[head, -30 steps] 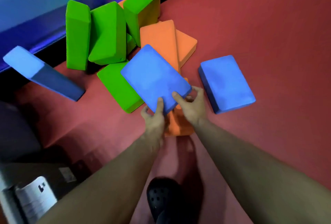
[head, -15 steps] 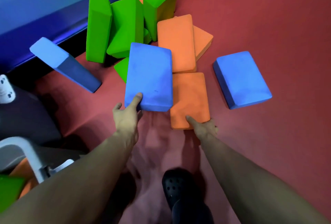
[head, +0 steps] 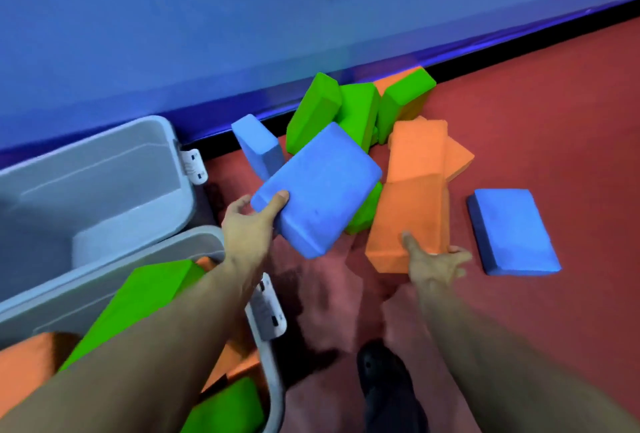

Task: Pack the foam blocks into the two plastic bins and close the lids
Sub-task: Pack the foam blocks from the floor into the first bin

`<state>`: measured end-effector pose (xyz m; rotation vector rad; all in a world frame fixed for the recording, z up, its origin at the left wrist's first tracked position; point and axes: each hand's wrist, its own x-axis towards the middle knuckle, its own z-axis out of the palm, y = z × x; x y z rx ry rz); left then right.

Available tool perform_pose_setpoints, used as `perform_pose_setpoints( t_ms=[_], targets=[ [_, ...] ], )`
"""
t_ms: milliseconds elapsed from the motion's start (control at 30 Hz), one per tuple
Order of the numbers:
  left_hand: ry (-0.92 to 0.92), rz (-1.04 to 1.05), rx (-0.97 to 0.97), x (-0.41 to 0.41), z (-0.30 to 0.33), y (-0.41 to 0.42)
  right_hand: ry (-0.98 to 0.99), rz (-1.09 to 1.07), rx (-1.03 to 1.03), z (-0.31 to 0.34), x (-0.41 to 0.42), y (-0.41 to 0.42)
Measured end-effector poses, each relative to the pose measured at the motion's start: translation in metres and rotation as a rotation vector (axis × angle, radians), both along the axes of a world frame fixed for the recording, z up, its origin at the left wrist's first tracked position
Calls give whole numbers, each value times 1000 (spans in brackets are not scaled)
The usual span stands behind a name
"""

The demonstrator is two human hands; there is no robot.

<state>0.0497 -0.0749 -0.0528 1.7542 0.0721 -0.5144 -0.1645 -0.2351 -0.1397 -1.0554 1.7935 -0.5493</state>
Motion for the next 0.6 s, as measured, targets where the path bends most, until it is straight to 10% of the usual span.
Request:
perform_pose_setpoints(
  t_ms=[333,600],
  targets=[
    [1,240,-179,22,140,234,-63,540,-128,181,92,125],
    [207,364,-145,10,132,375,-316,620,149,204,135,263]
  ],
)
